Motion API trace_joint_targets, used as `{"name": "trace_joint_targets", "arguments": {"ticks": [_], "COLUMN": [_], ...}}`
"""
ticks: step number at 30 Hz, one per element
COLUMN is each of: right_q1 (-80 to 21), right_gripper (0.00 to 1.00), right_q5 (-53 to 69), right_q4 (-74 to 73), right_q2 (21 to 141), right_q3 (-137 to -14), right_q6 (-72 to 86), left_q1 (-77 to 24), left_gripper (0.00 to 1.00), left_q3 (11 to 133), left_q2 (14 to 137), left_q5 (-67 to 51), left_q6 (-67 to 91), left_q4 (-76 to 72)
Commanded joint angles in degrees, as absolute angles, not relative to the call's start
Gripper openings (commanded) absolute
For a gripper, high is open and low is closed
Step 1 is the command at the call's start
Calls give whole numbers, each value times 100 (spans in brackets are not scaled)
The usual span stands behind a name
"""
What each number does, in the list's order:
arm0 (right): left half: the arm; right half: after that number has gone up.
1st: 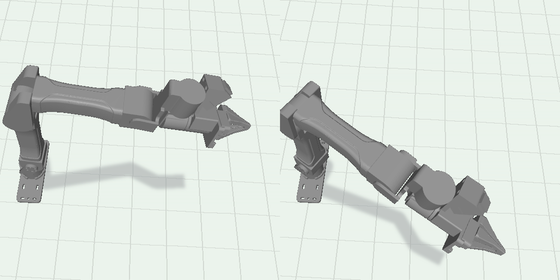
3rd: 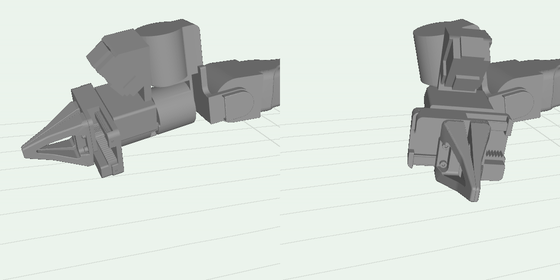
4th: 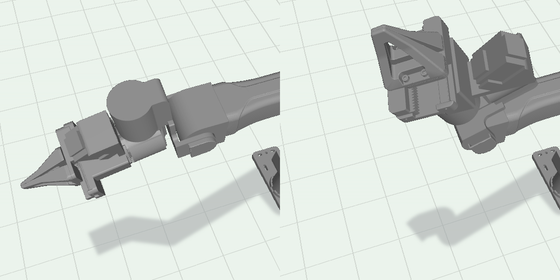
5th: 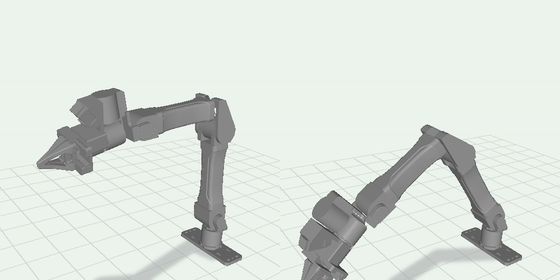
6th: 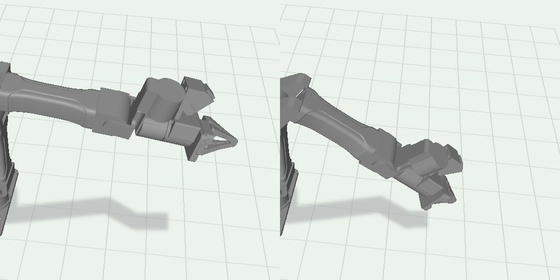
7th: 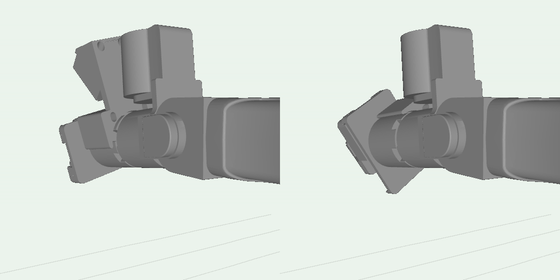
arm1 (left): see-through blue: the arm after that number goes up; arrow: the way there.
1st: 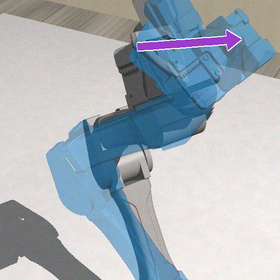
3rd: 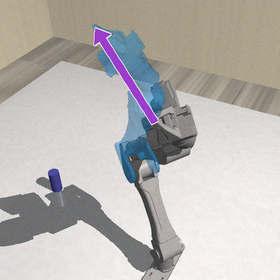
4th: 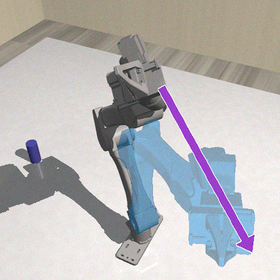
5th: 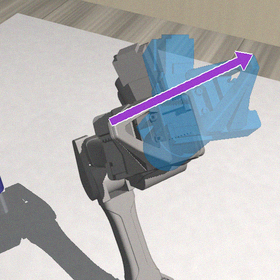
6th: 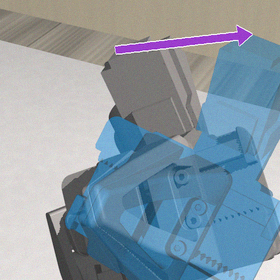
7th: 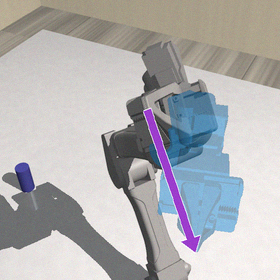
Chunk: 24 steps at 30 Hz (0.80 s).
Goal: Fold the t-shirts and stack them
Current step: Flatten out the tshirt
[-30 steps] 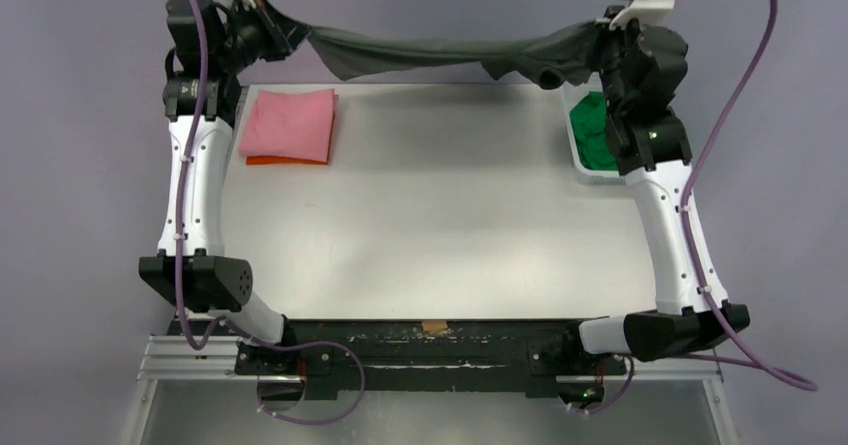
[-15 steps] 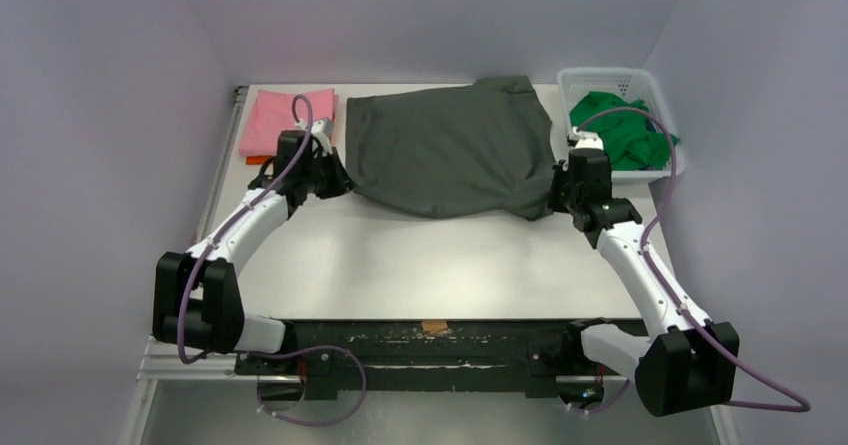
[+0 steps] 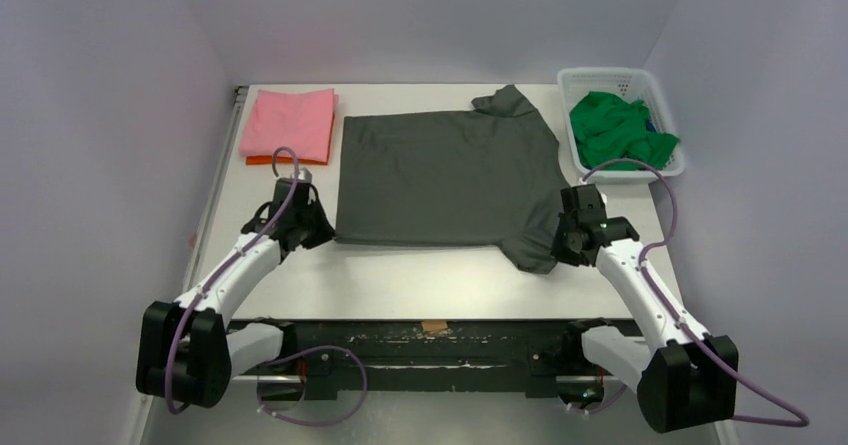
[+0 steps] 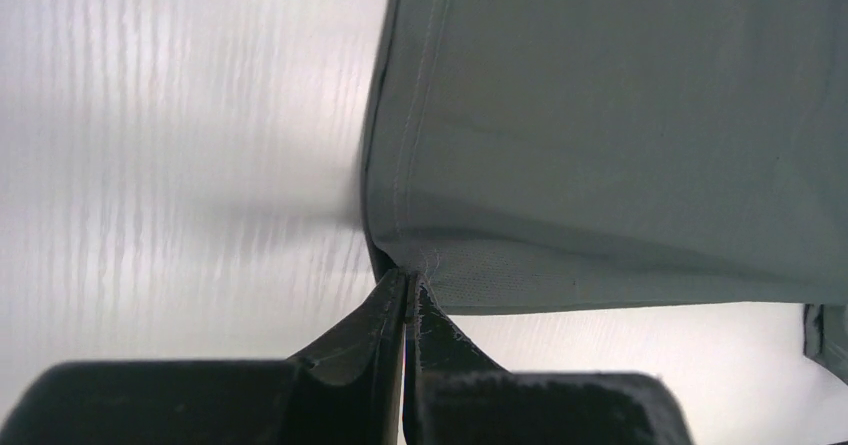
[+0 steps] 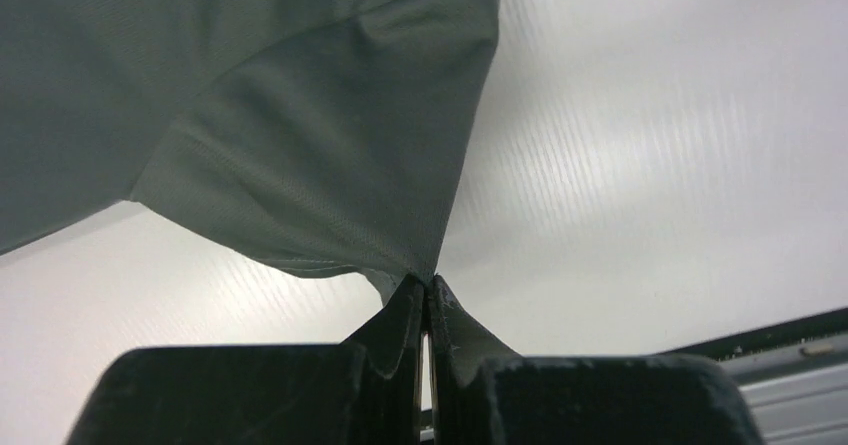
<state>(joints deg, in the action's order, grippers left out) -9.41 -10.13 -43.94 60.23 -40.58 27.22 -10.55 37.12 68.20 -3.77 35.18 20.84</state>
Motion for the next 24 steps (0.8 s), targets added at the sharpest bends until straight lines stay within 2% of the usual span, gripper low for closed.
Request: {"name": "trace_joint_targets", "arguments": {"ticks": [1, 7, 15, 22, 23, 24], "right_q1": [-931, -931, -939, -947, -942, -956], "right_gripper": [0, 0, 0, 14, 18, 24], "right_q5": [-1280, -642, -619, -766, -775, -746], "right_q4": [-5284, -5697, -6234, -6405, -6454, -6487], "right_q2": [5594, 5662, 5221, 5109, 5107, 5083], "right_q3": [-4194, -4143, -3962, -3939, -3938, -3911], "right_q6": [3370, 3427, 3821, 4020, 4043, 4058], "left_q1": [-1085, -1116, -1127, -1134, -1133, -1134], "left_gripper": [0, 0, 0, 0, 1, 6], "left_q3": [3336, 3073, 2685, 2662, 2688, 2722], "left_q2": [6138, 5762, 5237, 5208, 5240, 5267], "left_q5": [-20, -63, -22, 128, 124, 119], "left_q6": [4008, 4138, 4398, 4514, 4519, 4519], "left_q4": [2409, 2591, 2941, 3207, 3279, 3367]}}
